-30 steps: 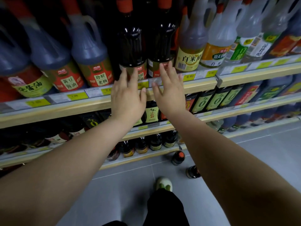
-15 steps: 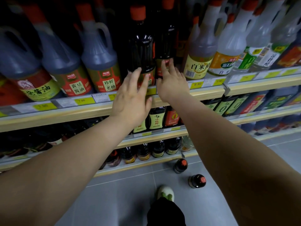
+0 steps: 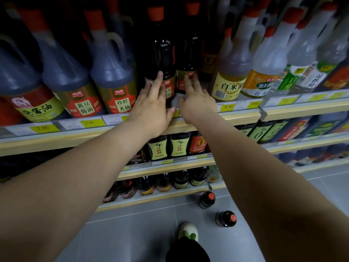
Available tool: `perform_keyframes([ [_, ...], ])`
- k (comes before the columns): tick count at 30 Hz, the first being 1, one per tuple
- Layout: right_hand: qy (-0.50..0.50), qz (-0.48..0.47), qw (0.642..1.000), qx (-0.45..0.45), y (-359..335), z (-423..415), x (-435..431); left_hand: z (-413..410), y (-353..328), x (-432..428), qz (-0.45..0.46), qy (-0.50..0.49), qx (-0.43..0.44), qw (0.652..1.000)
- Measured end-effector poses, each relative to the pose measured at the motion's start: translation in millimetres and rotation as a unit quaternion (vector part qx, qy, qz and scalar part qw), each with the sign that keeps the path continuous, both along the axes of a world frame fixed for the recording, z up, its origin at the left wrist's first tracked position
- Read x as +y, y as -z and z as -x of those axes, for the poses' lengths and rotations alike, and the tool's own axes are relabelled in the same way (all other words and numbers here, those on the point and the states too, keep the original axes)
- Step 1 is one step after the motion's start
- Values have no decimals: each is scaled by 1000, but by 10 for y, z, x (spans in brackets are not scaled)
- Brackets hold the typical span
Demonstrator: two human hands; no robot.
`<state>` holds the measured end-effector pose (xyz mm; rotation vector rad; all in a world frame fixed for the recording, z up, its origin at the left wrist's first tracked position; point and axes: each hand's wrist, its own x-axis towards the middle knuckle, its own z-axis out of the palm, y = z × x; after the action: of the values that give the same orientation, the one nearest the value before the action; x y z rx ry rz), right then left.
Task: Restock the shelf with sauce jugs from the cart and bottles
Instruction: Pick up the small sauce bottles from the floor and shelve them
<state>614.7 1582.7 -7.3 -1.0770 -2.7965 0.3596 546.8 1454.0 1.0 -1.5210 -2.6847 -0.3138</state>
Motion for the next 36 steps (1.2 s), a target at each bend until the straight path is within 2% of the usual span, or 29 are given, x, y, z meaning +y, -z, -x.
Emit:
perform_keyframes([
  [16, -8, 44, 998, -49, -102, 162, 96, 209, -155, 382, -2, -74, -87, 993],
  [26, -5, 89, 992, -95, -161, 275, 160, 59, -76, 64, -32, -27, -73, 996],
  [30, -12, 38, 998, -45, -150, 170, 27, -31, -83, -182, -18, -2, -57, 998],
  [33, -14, -5, 1000, 27, -176, -139, -250, -136, -180, -438, -20, 19, -41, 999],
  [36, -29, -9, 997, 66, -272, -526, -586, -305, -305, -708, -25, 44, -40, 998],
])
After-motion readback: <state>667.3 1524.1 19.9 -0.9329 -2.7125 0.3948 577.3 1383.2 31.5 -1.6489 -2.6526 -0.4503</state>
